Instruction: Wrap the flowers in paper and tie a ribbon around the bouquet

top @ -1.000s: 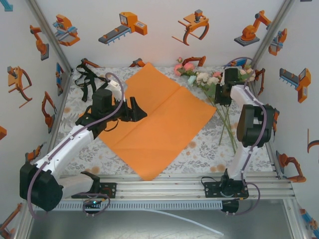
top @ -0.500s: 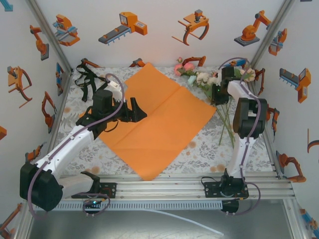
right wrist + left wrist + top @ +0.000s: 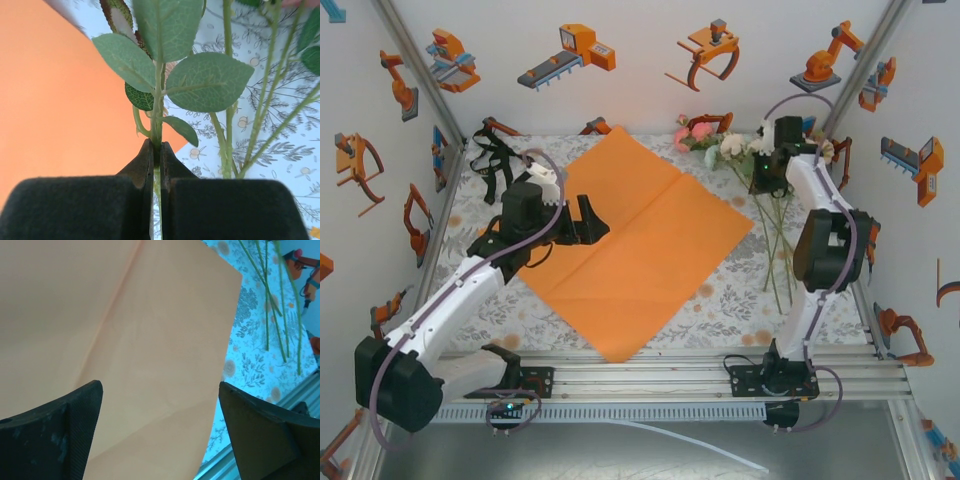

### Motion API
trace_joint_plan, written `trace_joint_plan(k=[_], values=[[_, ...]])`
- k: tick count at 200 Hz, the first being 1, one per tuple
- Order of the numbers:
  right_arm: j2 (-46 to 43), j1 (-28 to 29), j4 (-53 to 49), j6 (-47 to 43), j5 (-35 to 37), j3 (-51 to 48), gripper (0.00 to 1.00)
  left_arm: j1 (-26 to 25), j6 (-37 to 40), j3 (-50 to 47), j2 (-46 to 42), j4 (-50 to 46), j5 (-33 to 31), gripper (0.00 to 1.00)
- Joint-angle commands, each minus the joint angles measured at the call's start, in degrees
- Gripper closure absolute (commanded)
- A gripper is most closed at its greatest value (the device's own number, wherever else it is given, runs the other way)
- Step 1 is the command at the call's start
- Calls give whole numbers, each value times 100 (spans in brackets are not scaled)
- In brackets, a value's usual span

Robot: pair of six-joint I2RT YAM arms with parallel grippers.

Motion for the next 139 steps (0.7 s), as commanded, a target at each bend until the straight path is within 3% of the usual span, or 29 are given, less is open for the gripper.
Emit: trace_joint_plan(k=[1, 33, 64, 87, 107, 124, 139], values=[[-663, 63, 293, 469, -558, 59, 100, -7, 51, 145, -259, -221, -408, 5], [-1116, 190, 620, 1596, -599, 153, 100, 18, -48, 204, -484, -532, -1062, 3], [-1320, 731, 1041, 2372, -417, 312, 100, 132, -162, 245, -687, -818, -1381, 3], [-1042, 990, 1437, 2928, -659, 525, 100, 313, -369, 237, -785, -957, -1317, 1], [-592, 503, 1394, 3410, -746, 582, 100, 674, -704, 272, -706, -1130, -773, 1], [-95, -328, 2019, 4577, -2035, 293, 100, 811, -824, 244, -606, -1140, -307, 1], [307, -570, 2187, 4912, -3149, 354, 100, 827, -833, 230, -489, -1162, -124, 1]])
